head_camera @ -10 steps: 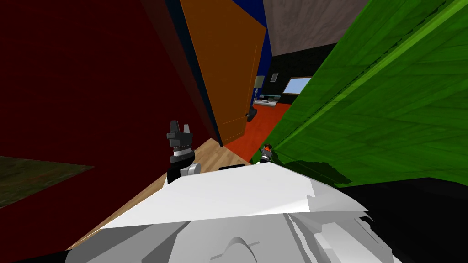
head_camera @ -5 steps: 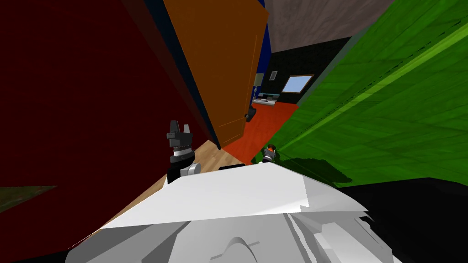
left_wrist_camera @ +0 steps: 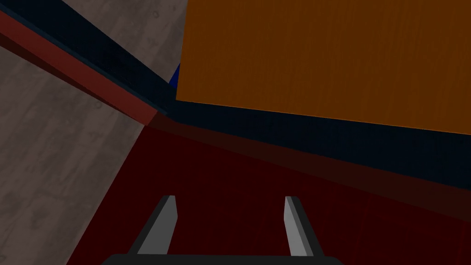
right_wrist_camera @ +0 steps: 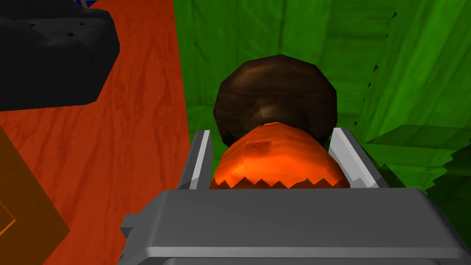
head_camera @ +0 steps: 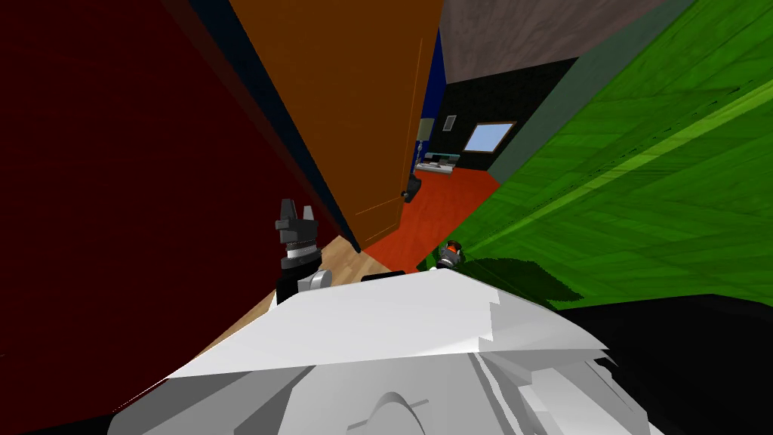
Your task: Push the door open
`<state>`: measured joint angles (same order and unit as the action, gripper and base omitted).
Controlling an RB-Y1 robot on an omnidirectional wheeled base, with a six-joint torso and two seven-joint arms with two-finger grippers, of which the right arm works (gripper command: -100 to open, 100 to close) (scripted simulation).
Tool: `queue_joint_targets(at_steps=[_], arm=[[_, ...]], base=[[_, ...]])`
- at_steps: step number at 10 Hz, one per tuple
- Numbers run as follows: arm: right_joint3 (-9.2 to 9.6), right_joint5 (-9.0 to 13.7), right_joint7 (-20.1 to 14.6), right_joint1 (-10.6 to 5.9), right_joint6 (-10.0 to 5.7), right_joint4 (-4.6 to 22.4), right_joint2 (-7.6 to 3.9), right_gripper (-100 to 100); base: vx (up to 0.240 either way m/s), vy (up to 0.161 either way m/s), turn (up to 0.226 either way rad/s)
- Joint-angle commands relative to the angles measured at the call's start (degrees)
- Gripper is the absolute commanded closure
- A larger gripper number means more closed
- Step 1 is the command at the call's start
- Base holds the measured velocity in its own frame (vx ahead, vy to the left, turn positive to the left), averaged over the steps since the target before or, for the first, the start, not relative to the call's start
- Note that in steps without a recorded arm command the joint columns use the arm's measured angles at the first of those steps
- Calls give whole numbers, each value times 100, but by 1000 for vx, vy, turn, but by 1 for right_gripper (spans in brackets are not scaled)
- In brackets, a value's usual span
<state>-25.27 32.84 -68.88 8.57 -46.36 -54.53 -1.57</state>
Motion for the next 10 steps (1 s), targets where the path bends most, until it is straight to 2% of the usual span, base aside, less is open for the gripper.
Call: queue_joint_targets(at_steps=[1, 5, 10], arm=[[-193, 103, 10, 70, -40, -33, -56, 100], [-425, 253, 44, 79, -38, -21, -25, 100], [-723, 446, 87, 90, -37, -5, 74, 100]], base=[[211, -57, -80], [160, -77, -61], [192, -59, -66]])
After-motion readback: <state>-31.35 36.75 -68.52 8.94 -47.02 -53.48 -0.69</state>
